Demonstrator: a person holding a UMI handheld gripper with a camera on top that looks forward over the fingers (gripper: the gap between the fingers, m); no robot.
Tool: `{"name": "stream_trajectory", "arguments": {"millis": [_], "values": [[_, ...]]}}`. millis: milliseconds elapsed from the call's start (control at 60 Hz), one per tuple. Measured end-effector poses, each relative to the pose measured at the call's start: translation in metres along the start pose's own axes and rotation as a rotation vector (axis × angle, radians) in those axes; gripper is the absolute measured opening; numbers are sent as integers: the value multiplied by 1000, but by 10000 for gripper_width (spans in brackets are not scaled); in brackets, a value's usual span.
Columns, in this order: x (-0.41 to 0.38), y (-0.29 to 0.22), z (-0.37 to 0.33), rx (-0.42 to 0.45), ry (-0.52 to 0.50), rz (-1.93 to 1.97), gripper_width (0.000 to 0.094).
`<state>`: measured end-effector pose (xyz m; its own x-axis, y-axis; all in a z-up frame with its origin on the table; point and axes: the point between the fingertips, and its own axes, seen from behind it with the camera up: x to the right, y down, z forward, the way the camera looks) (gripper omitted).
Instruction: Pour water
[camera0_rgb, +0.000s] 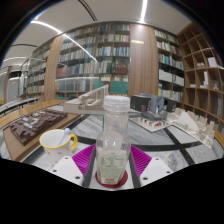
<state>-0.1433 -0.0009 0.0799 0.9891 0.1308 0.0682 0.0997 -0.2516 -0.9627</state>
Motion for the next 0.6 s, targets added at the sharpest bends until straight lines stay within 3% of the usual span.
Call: {"name": "stream_trajectory", "arguments": {"millis": [33, 83, 133, 383, 600], "values": [[-1, 4, -1, -34, 1, 16, 665], [0, 4, -10, -57, -5, 40, 873], [4, 0, -22, -56, 11, 49, 841], [1, -5, -134, -130, 66, 75, 855], [4, -9, -239, -104, 147, -27, 857]]}}
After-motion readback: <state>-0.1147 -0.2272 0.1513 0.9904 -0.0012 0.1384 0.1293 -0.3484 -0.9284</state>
